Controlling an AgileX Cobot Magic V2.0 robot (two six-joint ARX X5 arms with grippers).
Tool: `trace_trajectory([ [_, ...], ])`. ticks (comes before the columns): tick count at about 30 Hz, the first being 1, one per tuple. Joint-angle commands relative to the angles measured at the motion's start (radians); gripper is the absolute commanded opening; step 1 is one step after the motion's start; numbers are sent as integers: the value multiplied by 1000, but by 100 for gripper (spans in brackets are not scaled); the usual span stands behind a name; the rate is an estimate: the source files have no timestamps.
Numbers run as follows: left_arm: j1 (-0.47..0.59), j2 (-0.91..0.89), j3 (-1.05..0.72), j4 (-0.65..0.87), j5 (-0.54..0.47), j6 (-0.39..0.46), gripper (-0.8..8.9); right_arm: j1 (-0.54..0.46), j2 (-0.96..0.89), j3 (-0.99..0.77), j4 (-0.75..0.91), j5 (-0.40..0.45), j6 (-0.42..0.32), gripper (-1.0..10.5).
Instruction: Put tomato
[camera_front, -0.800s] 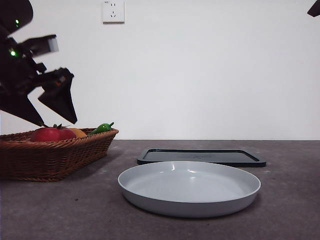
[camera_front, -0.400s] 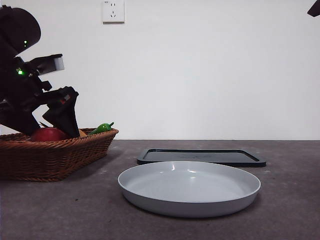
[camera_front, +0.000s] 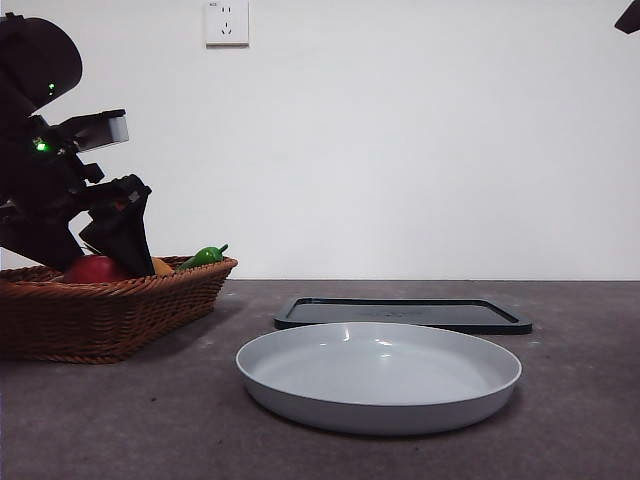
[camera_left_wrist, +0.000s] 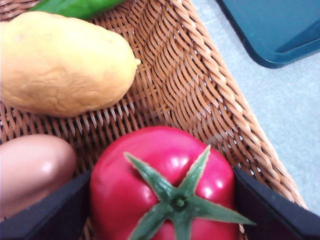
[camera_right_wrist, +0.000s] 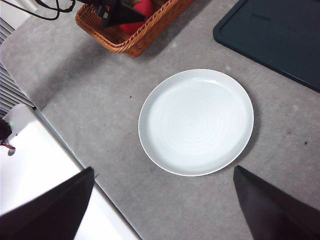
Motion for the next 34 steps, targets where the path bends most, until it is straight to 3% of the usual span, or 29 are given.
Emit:
trace_trajectory([
  [1, -3, 21, 17, 1, -3, 12, 309, 6, 6, 19, 5, 1, 3, 444],
  [9, -3, -16, 37, -6, -3, -10, 303, 6, 6, 19, 6, 1, 3, 444],
  [17, -37, -166, 116, -68, 14, -60, 304, 6, 6, 19, 6, 1, 2, 444],
  [23, -134, -267, 138, -75, 105, -119, 304, 6, 6, 19, 6, 1, 2, 444],
  [34, -398, -198, 138, -23, 107, -119, 304, 6, 6, 19, 6, 2, 2, 444],
])
